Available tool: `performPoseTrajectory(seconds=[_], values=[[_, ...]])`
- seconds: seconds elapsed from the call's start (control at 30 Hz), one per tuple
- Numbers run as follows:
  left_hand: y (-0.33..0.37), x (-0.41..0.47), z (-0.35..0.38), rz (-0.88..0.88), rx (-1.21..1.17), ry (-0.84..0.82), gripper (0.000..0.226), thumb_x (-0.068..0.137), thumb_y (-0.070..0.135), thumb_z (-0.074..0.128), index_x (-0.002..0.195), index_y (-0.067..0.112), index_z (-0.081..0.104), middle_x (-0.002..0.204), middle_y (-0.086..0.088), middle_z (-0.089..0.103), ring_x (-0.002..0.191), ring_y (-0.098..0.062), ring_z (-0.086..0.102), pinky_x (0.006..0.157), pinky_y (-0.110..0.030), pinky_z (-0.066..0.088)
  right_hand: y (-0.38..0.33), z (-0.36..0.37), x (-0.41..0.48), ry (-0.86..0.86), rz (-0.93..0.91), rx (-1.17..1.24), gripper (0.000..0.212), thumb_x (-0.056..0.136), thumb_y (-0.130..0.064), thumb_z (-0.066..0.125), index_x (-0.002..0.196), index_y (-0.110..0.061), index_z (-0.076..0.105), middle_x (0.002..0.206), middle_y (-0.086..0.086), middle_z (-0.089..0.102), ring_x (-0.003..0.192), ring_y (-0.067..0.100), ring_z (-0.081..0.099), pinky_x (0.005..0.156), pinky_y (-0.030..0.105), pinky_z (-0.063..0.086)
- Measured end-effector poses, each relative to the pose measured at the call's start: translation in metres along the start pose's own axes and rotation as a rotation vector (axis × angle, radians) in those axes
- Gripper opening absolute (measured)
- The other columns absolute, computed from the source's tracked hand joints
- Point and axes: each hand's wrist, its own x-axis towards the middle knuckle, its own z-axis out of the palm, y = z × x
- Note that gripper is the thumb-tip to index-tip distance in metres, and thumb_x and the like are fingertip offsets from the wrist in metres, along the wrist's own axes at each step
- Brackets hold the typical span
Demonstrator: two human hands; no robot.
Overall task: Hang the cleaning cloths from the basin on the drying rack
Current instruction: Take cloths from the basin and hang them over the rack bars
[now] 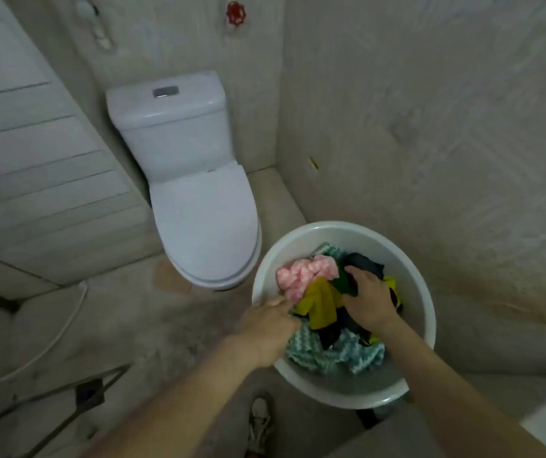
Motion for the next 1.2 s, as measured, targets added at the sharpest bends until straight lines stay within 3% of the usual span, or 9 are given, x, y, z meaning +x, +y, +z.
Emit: performPoseTrajectory(seconds=[0.07, 0.13, 0.33, 0.53, 0.63, 0.73, 0.83, 0.9, 1.2], values=[[0.006, 0.009, 0.011, -0.025, 0.057, -0.095, 0.038, 0.089, 0.010, 0.050, 0.127, 0.013, 0.053, 0.144, -0.009, 0.039, 0.137, -0.028, 0.028, 0.110, -0.044, 0.028, 0.018, 0.004, 0.001, -0.064, 0.186, -0.039, 0.075, 0.088, -0.025, 0.060, 0.149, -0.023, 0.017, 0.153, 0.017, 0.023, 0.140, 0.037, 0.024, 0.112, 0.048, 0.021], [0.010, 0.012, 0.022, -0.025, 0.118, -0.110, 0.034, 0.090, 0.011, 0.050, 0.124, 0.010, 0.053, 0.136, -0.010, 0.046, 0.133, -0.028, 0.032, 0.108, -0.043, 0.024, 0.033, 0.013, -0.005, -0.111, 0.292, 0.014, 0.084, 0.087, -0.026, 0.063, 0.150, -0.028, 0.008, 0.154, 0.016, 0.017, 0.139, 0.040, 0.023, 0.111, 0.050, 0.024], [0.015, 0.028, 0.034, -0.064, 0.006, -0.098, 0.051, 0.092, 0.009, 0.046, 0.140, 0.009, 0.030, 0.148, -0.014, 0.033, 0.140, -0.030, 0.025, 0.113, -0.046, 0.022, 0.043, 0.010, -0.009, 0.122, 0.260, 0.124, 0.032, 0.094, -0.009, 0.052, 0.125, -0.012, 0.060, 0.121, 0.010, 0.064, 0.103, 0.030, 0.060, 0.083, 0.036, 0.048], [0.019, 0.037, 0.036, -0.271, -0.563, 0.238, 0.025, 0.094, 0.016, 0.051, 0.114, 0.016, 0.066, 0.111, -0.004, 0.068, 0.095, -0.023, 0.063, 0.079, -0.033, 0.049, 0.031, 0.002, -0.009, 0.034, 0.700, 1.465, 0.010, 0.097, -0.016, 0.051, 0.098, -0.011, 0.059, 0.069, 0.001, 0.053, 0.061, 0.011, 0.048, 0.051, 0.024, 0.036], [0.017, 0.036, 0.027, -0.499, -1.023, 0.429, 0.016, 0.088, 0.017, 0.065, 0.100, 0.018, 0.075, 0.095, 0.006, 0.074, 0.088, -0.012, 0.068, 0.069, -0.012, 0.048, 0.029, -0.009, -0.014, -0.054, 0.589, 1.772, 0.023, 0.097, -0.033, 0.048, 0.110, -0.018, 0.060, 0.078, -0.003, 0.055, 0.062, 0.007, 0.045, 0.043, 0.019, 0.037], [0.021, 0.031, 0.001, -0.545, -1.364, 0.546, 0.013, 0.086, 0.012, 0.068, 0.095, 0.015, 0.075, 0.088, 0.008, 0.073, 0.085, -0.003, 0.068, 0.070, -0.007, 0.048, 0.015, -0.027, -0.022, -0.007, 0.496, 1.666, 0.029, 0.096, -0.031, 0.050, 0.118, -0.015, 0.062, 0.097, 0.002, 0.061, 0.077, 0.011, 0.052, 0.053, 0.021, 0.041], [0.021, 0.025, -0.031, -0.454, -1.486, 0.616, 0.013, 0.084, 0.011, 0.069, 0.095, 0.016, 0.075, 0.088, 0.009, 0.074, 0.083, 0.000, 0.068, 0.073, -0.010, 0.050, -0.005, -0.050, -0.035, 0.073, 0.339, 1.185, 0.027, 0.093, -0.025, 0.058, 0.069, -0.015, 0.054, 0.077, 0.015, 0.052, 0.079, 0.024, 0.051, 0.064, 0.027, 0.043], [0.020, 0.021, -0.049, -0.402, -1.497, 0.646, 0.013, 0.082, 0.007, 0.070, 0.087, 0.017, 0.076, 0.088, 0.008, 0.072, 0.082, -0.003, 0.067, 0.073, -0.012, 0.050, -0.017, -0.065, -0.042, 0.097, 0.193, 1.028, 0.032, 0.093, -0.022, 0.059, 0.063, -0.010, 0.053, 0.077, 0.022, 0.053, 0.080, 0.027, 0.058, 0.064, 0.026, 0.052], [0.020, 0.008, -0.083, -0.347, -1.637, 0.536, 0.018, 0.079, 0.003, 0.066, 0.076, 0.017, 0.078, 0.084, -0.005, 0.075, 0.088, -0.018, 0.065, 0.086, -0.033, 0.047, -0.042, -0.071, -0.041, -0.048, 0.133, 1.443, 0.015, 0.094, -0.016, 0.053, 0.081, -0.016, 0.061, 0.078, 0.002, 0.063, 0.071, 0.015, 0.061, 0.051, 0.022, 0.052]])
